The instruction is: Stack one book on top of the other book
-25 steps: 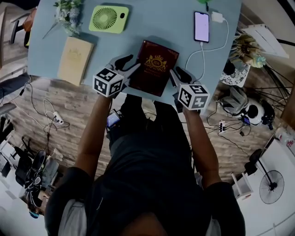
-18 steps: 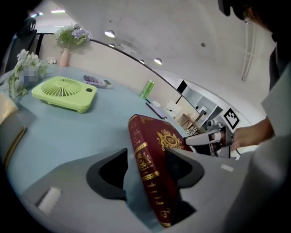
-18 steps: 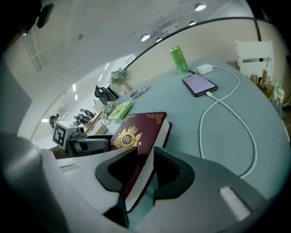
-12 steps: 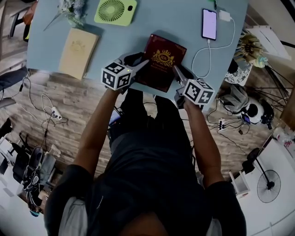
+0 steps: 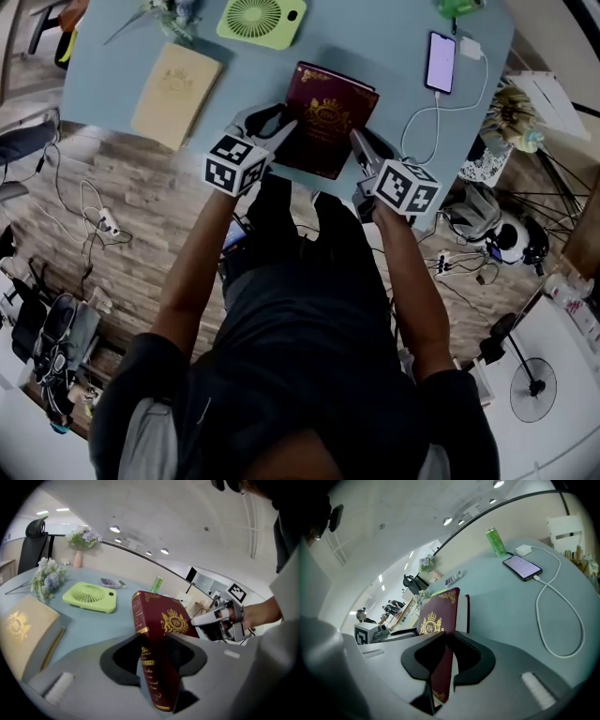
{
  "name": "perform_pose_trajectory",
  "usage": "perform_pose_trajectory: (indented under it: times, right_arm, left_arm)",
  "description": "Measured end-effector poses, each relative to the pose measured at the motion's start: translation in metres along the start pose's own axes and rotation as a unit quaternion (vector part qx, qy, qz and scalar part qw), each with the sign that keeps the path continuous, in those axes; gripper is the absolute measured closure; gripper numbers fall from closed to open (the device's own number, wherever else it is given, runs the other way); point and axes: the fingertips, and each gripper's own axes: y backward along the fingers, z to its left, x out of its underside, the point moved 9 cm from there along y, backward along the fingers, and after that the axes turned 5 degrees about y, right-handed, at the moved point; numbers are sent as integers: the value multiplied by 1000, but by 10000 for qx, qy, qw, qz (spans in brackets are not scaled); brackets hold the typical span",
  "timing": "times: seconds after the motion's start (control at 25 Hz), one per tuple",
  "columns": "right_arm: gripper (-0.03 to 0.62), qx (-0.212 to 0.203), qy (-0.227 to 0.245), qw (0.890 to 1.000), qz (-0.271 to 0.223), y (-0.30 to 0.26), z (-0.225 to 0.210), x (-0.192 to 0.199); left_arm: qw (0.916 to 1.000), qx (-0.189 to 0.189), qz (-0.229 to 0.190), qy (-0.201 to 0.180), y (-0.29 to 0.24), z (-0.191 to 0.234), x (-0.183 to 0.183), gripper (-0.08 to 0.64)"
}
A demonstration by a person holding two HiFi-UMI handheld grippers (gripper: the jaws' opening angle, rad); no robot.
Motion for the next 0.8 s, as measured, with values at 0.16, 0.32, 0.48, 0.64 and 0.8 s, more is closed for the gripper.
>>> perform_pose_trajectory:
  times: [0.16,0.32,0.48,0.64,0.8]
  right_arm:
    - [540,-231,126,9996,26,-12,29,-7]
    - [541,-483,228,9985,82,-27,59,-11]
    - [545,-686,355,9968,217,-44,85,-11]
    - [546,-889,569,9938,350,-65,113,-15]
    - [546,-1038,703,9912,433,-86,140,-19]
  left_arm:
    - [9990,-298,-330,-61,33,10,-12,350]
    - [9966,-595,-548,-124,66,23,-21,354]
    - [9930,-900,-747,-164,94,38,-21,354]
    - [9885,-1179,-937,-143,123,55,-24,354]
    - [9842,-1404,-1068,-121,148,72,-27,354]
